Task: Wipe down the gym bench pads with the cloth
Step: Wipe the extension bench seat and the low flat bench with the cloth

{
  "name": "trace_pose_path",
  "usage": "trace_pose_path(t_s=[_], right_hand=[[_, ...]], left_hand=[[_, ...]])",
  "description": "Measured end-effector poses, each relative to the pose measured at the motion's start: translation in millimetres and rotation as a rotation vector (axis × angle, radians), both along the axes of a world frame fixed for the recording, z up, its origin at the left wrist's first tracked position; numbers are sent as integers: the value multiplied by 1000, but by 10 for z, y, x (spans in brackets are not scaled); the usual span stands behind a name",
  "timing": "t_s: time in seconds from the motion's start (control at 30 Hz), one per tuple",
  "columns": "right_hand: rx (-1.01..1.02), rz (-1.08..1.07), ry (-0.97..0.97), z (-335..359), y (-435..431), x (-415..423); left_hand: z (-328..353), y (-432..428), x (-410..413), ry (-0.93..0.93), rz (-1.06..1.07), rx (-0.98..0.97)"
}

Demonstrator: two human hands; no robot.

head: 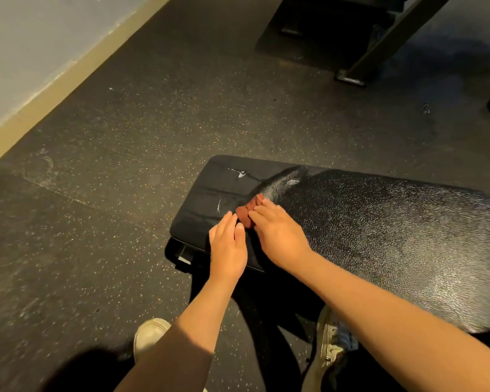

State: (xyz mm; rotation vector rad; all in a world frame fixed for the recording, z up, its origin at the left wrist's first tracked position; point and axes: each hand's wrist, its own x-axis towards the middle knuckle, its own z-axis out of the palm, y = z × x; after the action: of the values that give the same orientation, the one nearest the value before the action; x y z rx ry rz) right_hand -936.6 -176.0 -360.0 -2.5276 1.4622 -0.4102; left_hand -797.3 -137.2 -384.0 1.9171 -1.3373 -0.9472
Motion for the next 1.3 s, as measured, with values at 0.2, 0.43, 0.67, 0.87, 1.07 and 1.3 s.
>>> trace_pose_path(t_s=[0.2, 0.43, 0.67, 0.87, 1.07, 1.3], right_hand=[[53, -317, -75, 47, -271, -122], [29, -70, -24, -63, 59, 70], [-23, -312, 27, 56, -369, -238], [177, 66, -100, -38, -258, -138], [-29, -390, 26, 58, -883, -587], [55, -109, -60, -74, -407, -189]], left_hand=[[25, 4, -15, 10, -17, 23], [-1, -77, -87, -22, 50, 14], [-2, -95, -151, -110, 26, 29], [78, -383, -243, -107, 48, -26], [22, -337, -260, -148, 23, -30], [142, -483, -451, -154, 28, -44]])
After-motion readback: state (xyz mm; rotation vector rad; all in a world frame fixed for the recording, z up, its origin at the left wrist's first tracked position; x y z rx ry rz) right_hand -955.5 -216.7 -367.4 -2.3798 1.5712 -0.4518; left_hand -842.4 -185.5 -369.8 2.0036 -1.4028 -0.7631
